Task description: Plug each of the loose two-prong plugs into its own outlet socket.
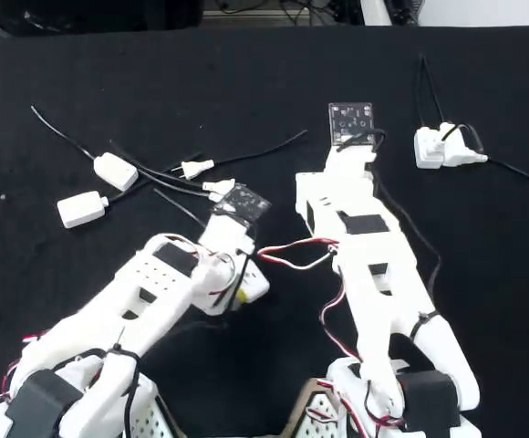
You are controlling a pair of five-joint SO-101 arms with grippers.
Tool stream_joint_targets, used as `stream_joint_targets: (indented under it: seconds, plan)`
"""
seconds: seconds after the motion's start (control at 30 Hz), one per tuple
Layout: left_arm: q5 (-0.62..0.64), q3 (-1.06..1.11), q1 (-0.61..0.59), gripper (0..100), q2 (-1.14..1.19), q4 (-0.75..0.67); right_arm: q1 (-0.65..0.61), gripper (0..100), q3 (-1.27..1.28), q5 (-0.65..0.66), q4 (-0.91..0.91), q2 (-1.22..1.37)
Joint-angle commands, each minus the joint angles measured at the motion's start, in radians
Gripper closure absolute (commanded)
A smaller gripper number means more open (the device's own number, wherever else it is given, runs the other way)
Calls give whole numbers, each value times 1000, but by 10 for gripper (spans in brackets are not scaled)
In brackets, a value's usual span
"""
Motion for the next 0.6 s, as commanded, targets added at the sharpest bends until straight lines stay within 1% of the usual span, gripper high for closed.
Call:
stream_joint_targets:
  seconds: [0.0,0.1,0.13,0.23,0.33,0.37,0.47,0.5,0.57]
  plan:
    - [20,-44,-110,744,-18,-6,23,620,-2,-8,5,-42]
    - [29,-82,-211,744,-18,-6,23,620,-2,-8,5,-42]
    - [55,-96,-239,742,-18,-9,23,620,-2,-8,5,-42]
    - [190,-131,-294,740,-18,-17,21,620,-2,-8,5,-42]
    - [377,-165,-308,739,-6,-20,21,620,-2,-8,5,-42]
    - [442,-165,-308,739,-5,-40,21,620,-2,-8,5,-42]
    - [614,-108,-314,739,-5,-172,21,620,-2,-8,5,-42]
    - [651,-73,-314,739,-5,-230,21,620,-2,-8,5,-42]
    - [677,-1,-309,739,-5,-354,21,620,-1,-8,5,-42]
